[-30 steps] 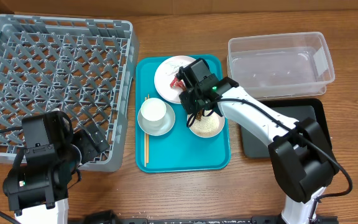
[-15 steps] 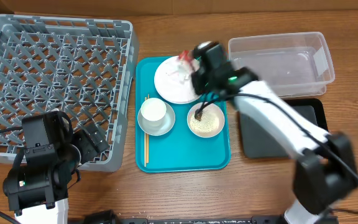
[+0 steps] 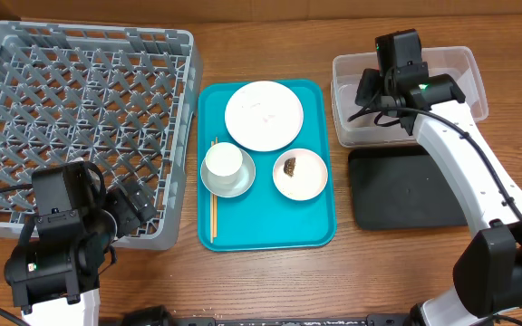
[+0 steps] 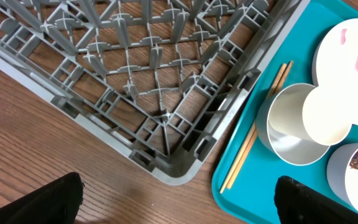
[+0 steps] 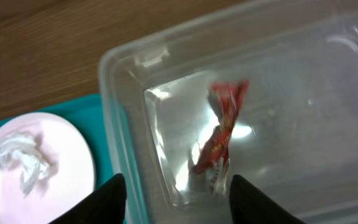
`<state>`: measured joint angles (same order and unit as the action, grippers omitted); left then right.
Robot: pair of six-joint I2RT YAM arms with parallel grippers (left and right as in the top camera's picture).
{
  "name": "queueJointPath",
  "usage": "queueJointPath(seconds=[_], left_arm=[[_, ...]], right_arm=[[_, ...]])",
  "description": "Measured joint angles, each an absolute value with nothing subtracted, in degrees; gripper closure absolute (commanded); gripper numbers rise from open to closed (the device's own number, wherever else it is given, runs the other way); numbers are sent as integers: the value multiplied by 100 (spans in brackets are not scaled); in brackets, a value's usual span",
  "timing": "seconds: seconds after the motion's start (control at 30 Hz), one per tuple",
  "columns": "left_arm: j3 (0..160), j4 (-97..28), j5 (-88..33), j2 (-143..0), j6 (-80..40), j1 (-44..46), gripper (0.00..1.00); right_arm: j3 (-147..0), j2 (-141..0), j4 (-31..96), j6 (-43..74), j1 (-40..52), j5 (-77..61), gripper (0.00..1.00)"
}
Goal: Sort waste into correct bins and load items into the dishwasher
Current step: 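Carry the red wrapper with the right gripper into the clear bin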
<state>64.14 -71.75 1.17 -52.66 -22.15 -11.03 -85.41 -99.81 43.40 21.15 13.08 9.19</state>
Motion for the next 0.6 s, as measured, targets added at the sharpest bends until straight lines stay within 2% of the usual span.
queueJointPath(seconds=[0.1,0.2,0.3,0.6], left_arm=[[6414,-7166,119,-5266,-2215,-1103,0],[6414,-7159,121,-5269,-2215,-1103,0],[6414,-7159,132,-5269,-2215,-1103,0],[6414,-7155,137,-5269,-2215,-1103,0]], right_arm=[[-8545,-9981,4049,2078,1323,589,39],[-8593,-9981,3645,1789,1352,-145,32],[-8713,-9974,3208,1426,1538,-840,31],[-8831,-9974,3227,504,2373,-1448,26]])
